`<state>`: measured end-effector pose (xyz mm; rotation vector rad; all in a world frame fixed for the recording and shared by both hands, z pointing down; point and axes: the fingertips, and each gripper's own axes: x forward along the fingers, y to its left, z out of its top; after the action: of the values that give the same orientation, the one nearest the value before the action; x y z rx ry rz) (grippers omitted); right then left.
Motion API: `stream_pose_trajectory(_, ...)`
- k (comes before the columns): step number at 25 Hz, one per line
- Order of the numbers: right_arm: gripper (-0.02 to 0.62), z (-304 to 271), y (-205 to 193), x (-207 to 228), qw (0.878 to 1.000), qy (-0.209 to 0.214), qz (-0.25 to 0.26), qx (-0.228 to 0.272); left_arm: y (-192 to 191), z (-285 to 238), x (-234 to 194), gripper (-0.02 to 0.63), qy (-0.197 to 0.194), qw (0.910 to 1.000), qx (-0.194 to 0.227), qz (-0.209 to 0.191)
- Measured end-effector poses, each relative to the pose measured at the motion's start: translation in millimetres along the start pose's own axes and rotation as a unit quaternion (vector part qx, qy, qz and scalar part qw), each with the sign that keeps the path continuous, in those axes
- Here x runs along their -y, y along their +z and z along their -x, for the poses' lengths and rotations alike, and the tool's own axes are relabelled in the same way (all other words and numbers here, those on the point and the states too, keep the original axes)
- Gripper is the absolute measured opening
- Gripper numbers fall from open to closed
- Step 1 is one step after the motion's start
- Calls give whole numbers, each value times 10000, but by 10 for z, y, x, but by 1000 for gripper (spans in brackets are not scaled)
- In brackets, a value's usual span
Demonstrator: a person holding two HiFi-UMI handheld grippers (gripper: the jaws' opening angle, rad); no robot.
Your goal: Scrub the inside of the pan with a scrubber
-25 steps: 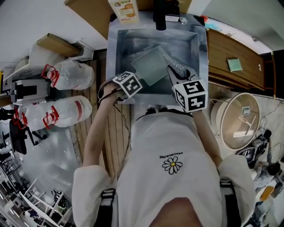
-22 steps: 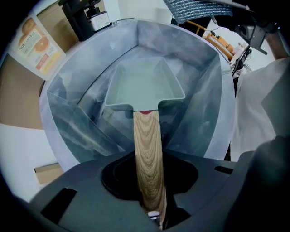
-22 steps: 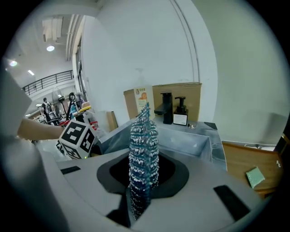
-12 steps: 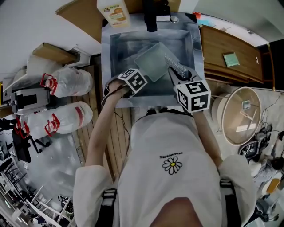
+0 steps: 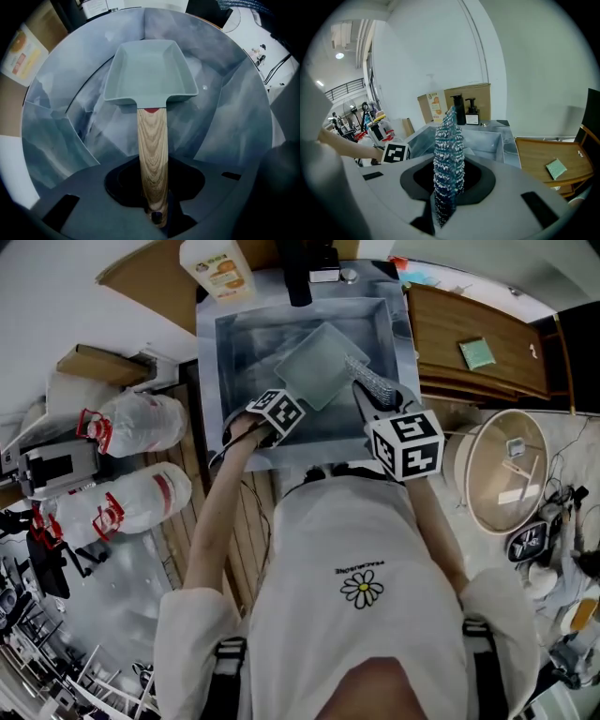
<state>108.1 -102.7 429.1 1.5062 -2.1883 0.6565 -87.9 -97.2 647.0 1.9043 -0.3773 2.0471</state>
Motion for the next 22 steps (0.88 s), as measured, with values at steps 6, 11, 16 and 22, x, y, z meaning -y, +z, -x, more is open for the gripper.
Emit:
stream_pose_trajectory(6,61,19,-31,37,10000,-28,-33,-23,5,-53,5,109,-123,9998,-120,-34)
stream_pose_trajectory(11,61,26,-39,12,10000,22,-26,-30,2,-56,13,114,-172,9995,-185,-177)
stream_pose_trajectory(16,61,42,-49,2,10000,29,-39,-44,94,22,-18,178,9,9996,5,-281)
stream_pose_trajectory(22,61,52,60,-8,9999,5,119,103,433,718,-195,218,369,9936,1067,-26)
